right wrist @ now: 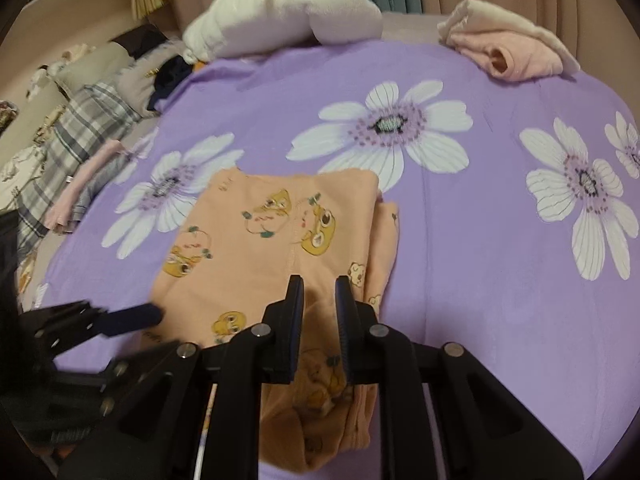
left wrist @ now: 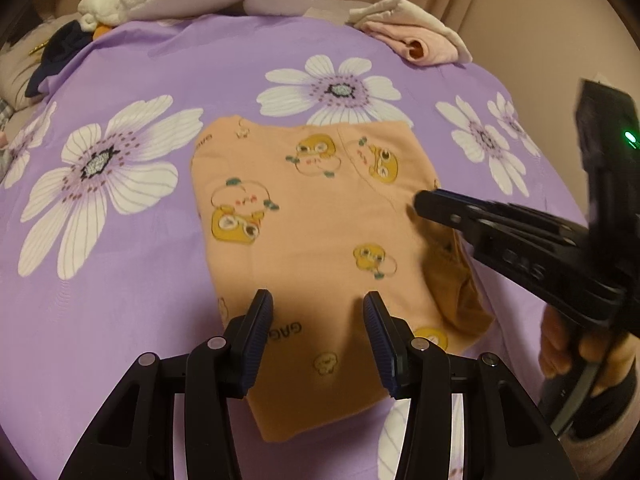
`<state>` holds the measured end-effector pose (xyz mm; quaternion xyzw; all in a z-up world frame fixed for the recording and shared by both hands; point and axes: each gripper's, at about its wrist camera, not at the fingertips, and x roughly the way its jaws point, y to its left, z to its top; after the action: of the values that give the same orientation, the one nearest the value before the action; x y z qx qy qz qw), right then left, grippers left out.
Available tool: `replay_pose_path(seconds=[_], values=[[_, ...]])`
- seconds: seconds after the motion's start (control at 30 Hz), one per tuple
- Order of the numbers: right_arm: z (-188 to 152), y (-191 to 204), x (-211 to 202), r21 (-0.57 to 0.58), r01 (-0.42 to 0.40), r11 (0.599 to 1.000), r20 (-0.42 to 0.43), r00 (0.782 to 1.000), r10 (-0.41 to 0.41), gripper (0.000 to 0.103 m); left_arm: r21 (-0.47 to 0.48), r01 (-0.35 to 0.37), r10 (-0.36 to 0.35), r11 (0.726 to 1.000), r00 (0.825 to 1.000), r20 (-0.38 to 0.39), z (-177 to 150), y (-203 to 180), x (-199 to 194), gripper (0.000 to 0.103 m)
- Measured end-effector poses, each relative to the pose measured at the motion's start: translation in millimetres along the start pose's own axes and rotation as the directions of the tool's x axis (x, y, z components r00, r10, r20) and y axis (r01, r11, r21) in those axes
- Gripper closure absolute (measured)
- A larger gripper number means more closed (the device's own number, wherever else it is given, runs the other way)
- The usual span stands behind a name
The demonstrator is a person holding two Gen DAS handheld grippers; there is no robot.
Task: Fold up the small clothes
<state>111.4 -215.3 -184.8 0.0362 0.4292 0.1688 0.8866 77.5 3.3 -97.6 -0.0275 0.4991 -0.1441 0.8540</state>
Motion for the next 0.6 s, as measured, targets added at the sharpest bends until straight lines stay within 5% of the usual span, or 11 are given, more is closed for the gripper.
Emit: replay_pose_path(seconds=[0.17,0.43,0.6], values=[[-4.3,-1.6,16.8,-0.006,0.029,1.0,-0.047,0.998,-0.029,0.09,0.003,-0.003,0.003,1.0,1.0,-0.008,-1.3,-1.1,3.5,0.055],[-13.7,3.5,-15.6,-0.029,0.003,1.0,0.007,1.0,-0.002,0.085,-0.025,0.013,-0.013,1.0,1.0,-0.003,-11.1,1.9,-6.4,0.055],[-36.2,6.2,-10.2,-0.055,0.004,0.998,-0.059,0.998,-0.007,0.086,-0.023,-0.004,0.003,1.0,1.0,-0.027,-17.6,0.1,-2.3,0.055]])
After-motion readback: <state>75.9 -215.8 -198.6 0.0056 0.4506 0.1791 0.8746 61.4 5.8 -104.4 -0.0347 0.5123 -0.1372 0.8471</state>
